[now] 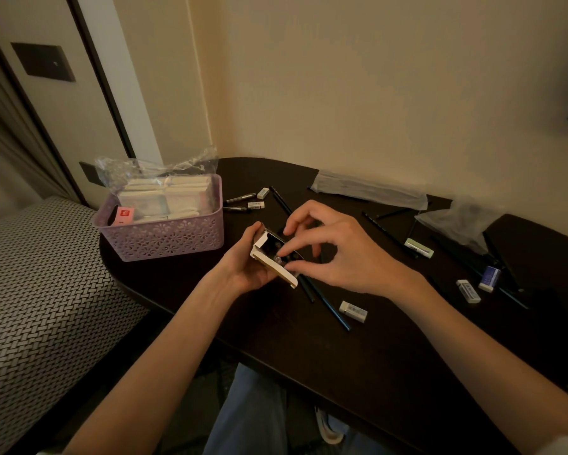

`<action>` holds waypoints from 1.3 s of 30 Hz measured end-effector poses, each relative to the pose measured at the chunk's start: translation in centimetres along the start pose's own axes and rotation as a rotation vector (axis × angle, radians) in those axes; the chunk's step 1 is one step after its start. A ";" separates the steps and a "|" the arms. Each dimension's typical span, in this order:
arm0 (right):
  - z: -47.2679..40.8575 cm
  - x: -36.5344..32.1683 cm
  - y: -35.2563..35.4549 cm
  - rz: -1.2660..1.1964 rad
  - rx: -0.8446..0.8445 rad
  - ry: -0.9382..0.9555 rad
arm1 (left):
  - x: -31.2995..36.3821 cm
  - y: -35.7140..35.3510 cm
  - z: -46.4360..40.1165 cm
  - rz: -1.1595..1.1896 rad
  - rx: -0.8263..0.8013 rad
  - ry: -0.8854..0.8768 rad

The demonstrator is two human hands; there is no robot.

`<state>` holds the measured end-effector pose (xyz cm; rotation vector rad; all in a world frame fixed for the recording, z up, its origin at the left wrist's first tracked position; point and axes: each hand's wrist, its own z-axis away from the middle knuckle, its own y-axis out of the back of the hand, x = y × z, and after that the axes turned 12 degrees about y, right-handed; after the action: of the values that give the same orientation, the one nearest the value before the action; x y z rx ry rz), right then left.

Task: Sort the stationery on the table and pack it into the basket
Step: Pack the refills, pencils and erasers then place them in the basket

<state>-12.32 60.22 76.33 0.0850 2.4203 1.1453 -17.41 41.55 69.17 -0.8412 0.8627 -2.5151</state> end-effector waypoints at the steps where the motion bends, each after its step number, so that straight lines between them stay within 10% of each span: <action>1: 0.0 0.0 -0.1 0.009 -0.008 0.011 | -0.1 -0.2 0.2 -0.012 -0.005 0.006; 21: -1.1 1.7 -1.8 0.333 -0.156 0.111 | 0.4 1.0 0.0 -0.031 0.011 0.007; 29: -3.2 4.6 -2.2 0.110 0.194 -0.086 | 0.8 2.1 0.6 0.020 0.142 -0.048; 39: -12.4 17.6 -7.1 0.260 -0.289 -0.295 | 3.1 4.8 1.1 0.171 0.125 -0.142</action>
<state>-32.41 50.98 71.21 0.4538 2.0056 1.4709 -18.43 35.92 68.10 -0.8552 0.6928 -2.3047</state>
